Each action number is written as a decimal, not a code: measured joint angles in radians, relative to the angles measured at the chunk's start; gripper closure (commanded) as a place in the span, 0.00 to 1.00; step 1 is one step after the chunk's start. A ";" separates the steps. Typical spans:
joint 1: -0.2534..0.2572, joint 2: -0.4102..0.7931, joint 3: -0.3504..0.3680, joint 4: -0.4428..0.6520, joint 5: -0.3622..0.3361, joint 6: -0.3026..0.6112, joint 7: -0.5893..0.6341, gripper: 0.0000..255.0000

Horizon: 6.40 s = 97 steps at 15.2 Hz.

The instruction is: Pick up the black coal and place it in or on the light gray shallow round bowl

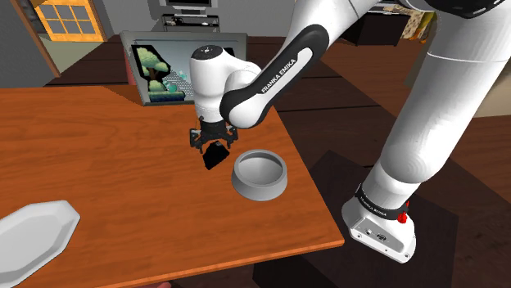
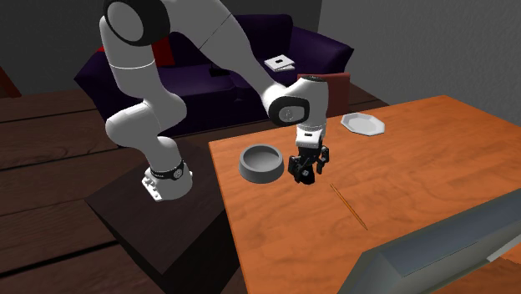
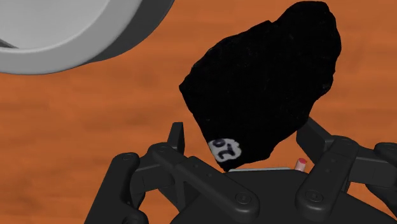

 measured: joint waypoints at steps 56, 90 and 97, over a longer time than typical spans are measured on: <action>0.135 -0.219 -0.152 -0.286 0.680 0.285 -0.966 0.00; 0.131 -0.428 -0.183 -0.194 0.677 -0.013 -0.945 1.00; 0.165 -0.592 -0.199 -0.265 0.713 -0.105 -0.943 1.00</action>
